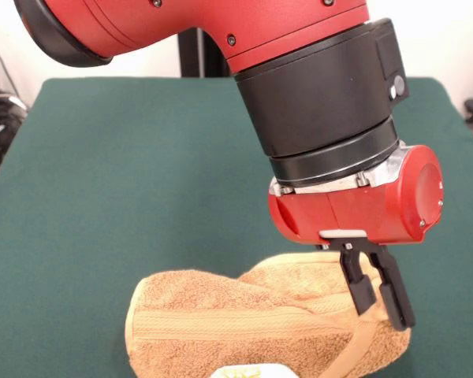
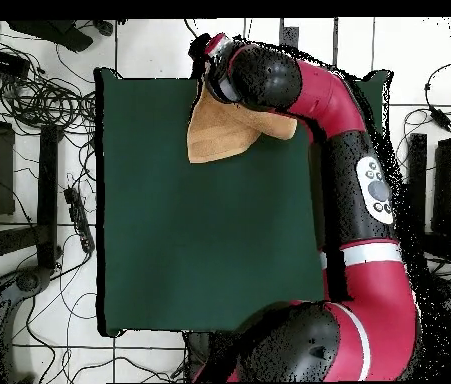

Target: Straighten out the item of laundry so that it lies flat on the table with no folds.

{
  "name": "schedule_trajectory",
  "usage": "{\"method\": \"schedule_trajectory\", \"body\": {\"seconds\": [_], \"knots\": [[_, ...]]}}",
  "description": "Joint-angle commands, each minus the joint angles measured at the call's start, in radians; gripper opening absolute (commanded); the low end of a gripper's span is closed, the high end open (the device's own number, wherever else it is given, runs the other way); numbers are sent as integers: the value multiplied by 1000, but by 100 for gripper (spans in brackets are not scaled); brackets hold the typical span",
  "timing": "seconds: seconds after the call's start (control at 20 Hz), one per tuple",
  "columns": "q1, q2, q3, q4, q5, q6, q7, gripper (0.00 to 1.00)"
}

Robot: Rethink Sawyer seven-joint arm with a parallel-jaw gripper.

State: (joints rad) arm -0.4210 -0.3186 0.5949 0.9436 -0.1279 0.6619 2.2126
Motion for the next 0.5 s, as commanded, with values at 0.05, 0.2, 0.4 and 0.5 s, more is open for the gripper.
{"method": "schedule_trajectory", "body": {"seconds": [0.05,0.2,0.4,0.5], "knots": [[64,-92,-154,171,14,-384,429,0],[63,-80,-132,205,40,-414,406,0],[48,-72,-68,312,137,-431,424,0],[66,-77,-80,356,187,-436,465,0]]}}
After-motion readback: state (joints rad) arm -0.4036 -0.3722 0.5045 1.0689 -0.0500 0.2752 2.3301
